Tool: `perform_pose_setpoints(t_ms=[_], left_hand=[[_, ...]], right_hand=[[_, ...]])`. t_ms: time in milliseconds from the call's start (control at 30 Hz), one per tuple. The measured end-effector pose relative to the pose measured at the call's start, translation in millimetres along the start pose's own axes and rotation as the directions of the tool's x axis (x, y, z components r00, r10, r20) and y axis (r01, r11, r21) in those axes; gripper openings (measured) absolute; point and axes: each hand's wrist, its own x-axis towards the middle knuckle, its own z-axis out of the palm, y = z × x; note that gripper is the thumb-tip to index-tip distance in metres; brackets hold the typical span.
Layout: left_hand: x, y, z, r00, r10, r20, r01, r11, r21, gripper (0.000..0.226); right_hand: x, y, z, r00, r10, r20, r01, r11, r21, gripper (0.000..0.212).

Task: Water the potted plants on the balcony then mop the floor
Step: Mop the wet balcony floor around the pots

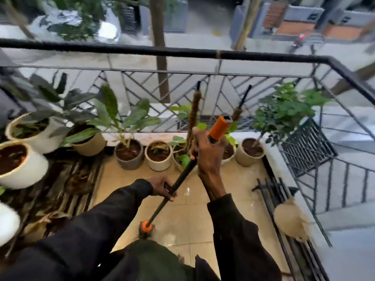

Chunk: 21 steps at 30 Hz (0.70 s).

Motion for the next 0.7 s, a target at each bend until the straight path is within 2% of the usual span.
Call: perform_pose_setpoints(t_ms=[133,233,400,533,600,700], left_hand=[[54.1,80.9,15.9,0.987,0.105,0.122,-0.12,0.985,0.126,0.02],[97.0,147.1,38.0,0.944,0.204,0.258,-0.264,0.938,0.224,0.02],[160.0,259.2,83.5,0.833,0.329,0.445,-0.476,0.836,0.272,0.028],[193.1,339.7,132.1,0.721,0.384,0.576,-0.614,0.739,0.277,0.028],[211.8,368.4,160.6,0.671,0.373,0.64,-0.665,0.684,0.299,0.03],[244.3,397.6,206.2,0.583,0.377,0.72,-0.737,0.618,0.273,0.045]], right_hand=[[11.0,-39.2,-71.2,0.98,-0.069,-0.184,0.07,0.998,-0.005,0.038],[11.3,-64.0,-132.5,0.923,-0.14,-0.359,0.13,0.99,-0.052,0.031],[6.5,-110.5,-223.1,0.746,-0.237,-0.623,0.205,0.971,-0.125,0.03],[-4.5,-141.8,-282.7,0.585,-0.304,-0.752,0.261,0.948,-0.18,0.03],[-11.4,-152.4,-309.3,0.527,-0.311,-0.791,0.257,0.945,-0.2,0.04],[-27.1,-163.1,-341.9,0.433,-0.357,-0.828,0.229,0.932,-0.282,0.034]])
